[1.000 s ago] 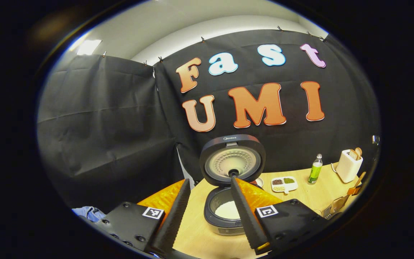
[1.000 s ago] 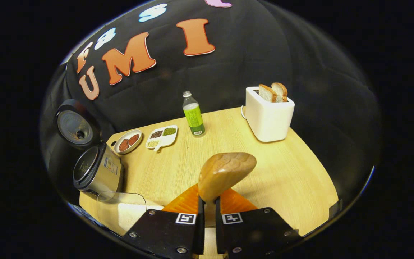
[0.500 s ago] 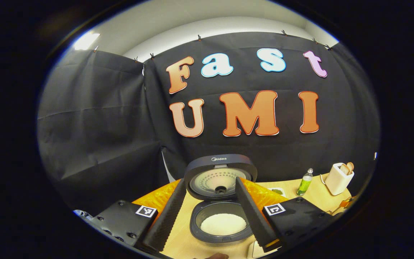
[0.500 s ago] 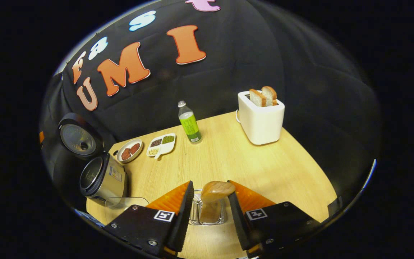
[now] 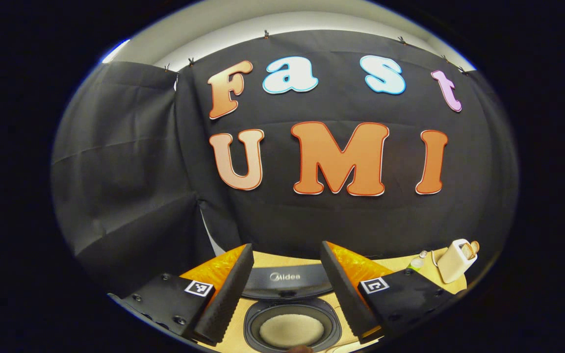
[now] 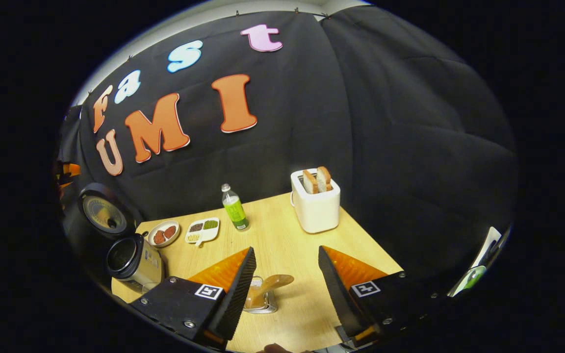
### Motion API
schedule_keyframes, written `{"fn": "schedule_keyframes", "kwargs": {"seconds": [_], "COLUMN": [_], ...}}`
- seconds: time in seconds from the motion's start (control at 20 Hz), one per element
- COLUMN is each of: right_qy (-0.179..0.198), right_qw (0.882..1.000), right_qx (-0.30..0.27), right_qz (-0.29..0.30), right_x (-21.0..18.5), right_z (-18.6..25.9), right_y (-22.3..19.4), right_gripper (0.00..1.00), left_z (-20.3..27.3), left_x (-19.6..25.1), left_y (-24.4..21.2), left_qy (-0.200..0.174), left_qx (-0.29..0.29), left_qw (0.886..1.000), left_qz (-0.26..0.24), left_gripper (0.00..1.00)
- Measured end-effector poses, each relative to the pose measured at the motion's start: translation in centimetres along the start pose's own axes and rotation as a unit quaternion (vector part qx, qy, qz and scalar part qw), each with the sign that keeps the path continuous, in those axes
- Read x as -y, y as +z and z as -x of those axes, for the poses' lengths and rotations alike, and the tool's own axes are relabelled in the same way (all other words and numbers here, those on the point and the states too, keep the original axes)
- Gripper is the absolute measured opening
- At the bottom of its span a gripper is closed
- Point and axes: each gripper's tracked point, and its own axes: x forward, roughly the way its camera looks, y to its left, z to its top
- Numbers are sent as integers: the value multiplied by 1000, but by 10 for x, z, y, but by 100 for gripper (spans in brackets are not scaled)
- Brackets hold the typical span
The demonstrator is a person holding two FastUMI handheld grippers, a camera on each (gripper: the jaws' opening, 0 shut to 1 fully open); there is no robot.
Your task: Close the left gripper, press the button to open the rice cooker; take a wooden spoon from the chopstick holder with the right hand, scoop a spoonful of rice and pour it into the rice cooker, then put the wooden spoon back into the chopstick holder.
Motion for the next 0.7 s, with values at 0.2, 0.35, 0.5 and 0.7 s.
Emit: {"fn": "schedule_keyframes", "kwargs": {"seconds": [0.2,0.35,0.5,0.7], "right_qy": [-17,-24,-17,4], "right_qw": [1000,1000,1000,1000], "right_qx": [22,15,14,13], "right_qz": [0,-2,-5,15], "right_x": [14,20,13,-8], "right_z": [12,18,19,16], "right_y": [8,4,6,5], "right_gripper": [81,81,81,81], "left_z": [-37,-38,-39,-16], "left_x": [3,8,4,4], "left_y": [-25,-52,-61,-96], "left_qy": [8,8,6,12], "left_qx": [-66,-121,-150,-229], "left_qw": [998,993,989,973], "left_qz": [-11,11,6,24], "left_gripper": [93,93,88,90]}}
